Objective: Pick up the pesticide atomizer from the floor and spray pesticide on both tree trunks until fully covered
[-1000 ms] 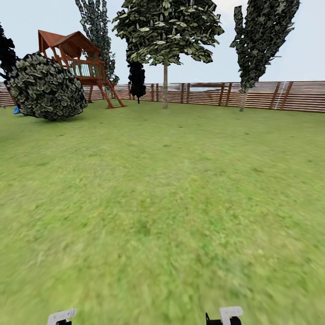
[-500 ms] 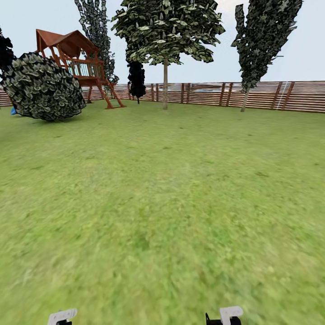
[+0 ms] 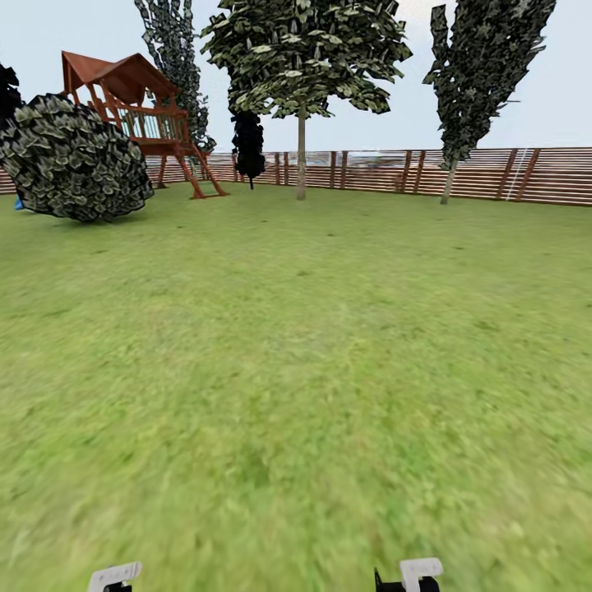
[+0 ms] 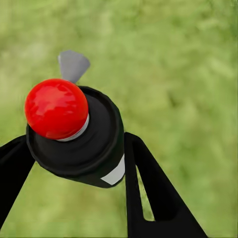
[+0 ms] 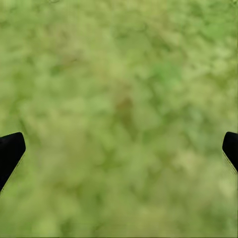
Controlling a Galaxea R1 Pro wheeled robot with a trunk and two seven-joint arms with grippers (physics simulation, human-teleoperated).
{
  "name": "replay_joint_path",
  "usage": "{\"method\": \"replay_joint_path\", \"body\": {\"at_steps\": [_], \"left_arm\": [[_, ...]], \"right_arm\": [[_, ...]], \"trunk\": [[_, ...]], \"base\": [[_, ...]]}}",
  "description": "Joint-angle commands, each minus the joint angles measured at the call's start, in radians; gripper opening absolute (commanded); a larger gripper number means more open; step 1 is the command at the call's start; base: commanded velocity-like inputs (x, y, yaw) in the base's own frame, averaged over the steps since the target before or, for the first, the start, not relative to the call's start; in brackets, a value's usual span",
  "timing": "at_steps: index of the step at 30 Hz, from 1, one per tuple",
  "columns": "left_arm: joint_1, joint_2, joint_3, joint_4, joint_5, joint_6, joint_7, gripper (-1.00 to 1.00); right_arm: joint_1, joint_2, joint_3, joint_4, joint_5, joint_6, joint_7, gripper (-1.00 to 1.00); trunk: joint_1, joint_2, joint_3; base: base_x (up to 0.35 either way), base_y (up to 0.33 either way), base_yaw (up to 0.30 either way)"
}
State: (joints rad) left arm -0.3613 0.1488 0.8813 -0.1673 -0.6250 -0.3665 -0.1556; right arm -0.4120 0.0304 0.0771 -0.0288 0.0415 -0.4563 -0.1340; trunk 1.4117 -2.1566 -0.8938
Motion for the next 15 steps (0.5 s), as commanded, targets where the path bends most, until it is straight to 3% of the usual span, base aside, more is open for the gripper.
{"method": "replay_joint_path", "body": {"at_steps": [1,15], "left_arm": [[-0.001,-0.001,0.009,0.0,-0.003,-0.003,-0.008,-1.0],[-0.001,-0.011,0.003,-0.014,-0.015,-0.023,-0.008,-1.0]], "right_arm": [[-0.001,0.0,0.008,0.001,0.005,-0.001,-0.01,1.0],[-0.001,0.0,0.007,0.001,0.005,-0.001,-0.01,1.0]], "trunk": [[0.0,0.0,-0.001],[0.0,0.0,-0.001]], "base": [[0.339,0.0,0.0],[0.339,0.0,0.0]]}}
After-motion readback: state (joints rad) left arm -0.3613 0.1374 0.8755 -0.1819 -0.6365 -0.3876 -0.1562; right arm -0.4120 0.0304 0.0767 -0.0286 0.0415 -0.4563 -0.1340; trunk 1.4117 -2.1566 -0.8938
